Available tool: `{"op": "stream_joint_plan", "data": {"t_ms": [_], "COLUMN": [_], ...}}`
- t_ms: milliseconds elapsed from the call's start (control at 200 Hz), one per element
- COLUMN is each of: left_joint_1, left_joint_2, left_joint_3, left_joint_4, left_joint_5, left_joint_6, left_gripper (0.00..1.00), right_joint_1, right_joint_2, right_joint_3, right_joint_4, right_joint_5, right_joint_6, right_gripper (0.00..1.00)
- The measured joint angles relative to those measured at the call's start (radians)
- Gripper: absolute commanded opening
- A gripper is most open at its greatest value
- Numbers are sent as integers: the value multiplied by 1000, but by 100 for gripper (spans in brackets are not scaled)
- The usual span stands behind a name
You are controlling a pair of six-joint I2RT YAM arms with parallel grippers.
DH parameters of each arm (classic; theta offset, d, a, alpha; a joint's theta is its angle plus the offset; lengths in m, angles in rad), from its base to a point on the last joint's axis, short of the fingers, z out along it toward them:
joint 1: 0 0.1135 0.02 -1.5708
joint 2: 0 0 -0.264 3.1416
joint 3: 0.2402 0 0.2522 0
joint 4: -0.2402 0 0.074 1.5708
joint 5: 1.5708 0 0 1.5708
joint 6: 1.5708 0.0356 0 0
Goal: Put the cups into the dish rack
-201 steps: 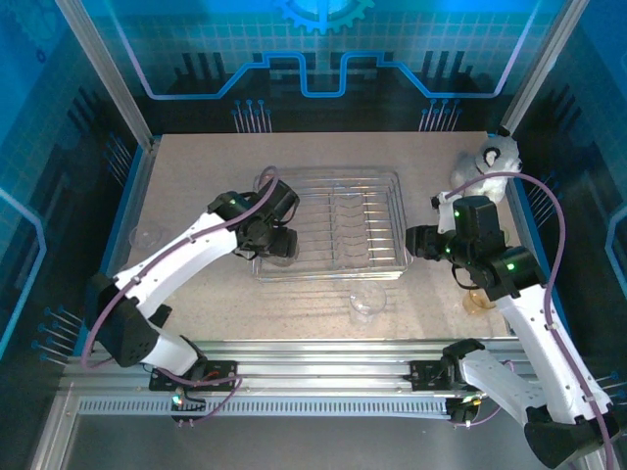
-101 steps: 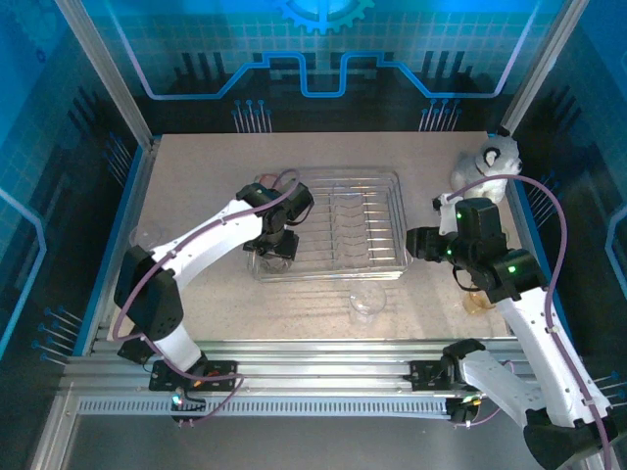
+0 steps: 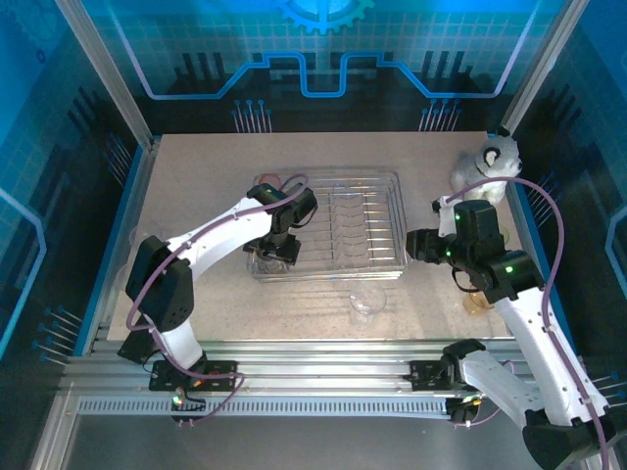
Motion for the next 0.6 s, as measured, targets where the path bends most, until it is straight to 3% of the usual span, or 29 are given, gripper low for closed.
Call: {"op": "stream_joint_plan", "data": {"t_ms": [300,595], "left_joint_1": [29,29], "left_joint_2": [-2,-51], "left_joint_3": [0,-1], "left_joint_4": [-3,-4], "left_joint_5": [-18,-23], "left_joint_6": [-2,-3], "left_gripper": [98,99], "right_joint_1": [0,0], "right_joint_2": [-6,26], "right_joint_3": [-11,-9], "right_joint_4": [14,32], "right_joint_5": [-2,-70], "right_joint_6": [-10,-17], "right_gripper": [63,64]}}
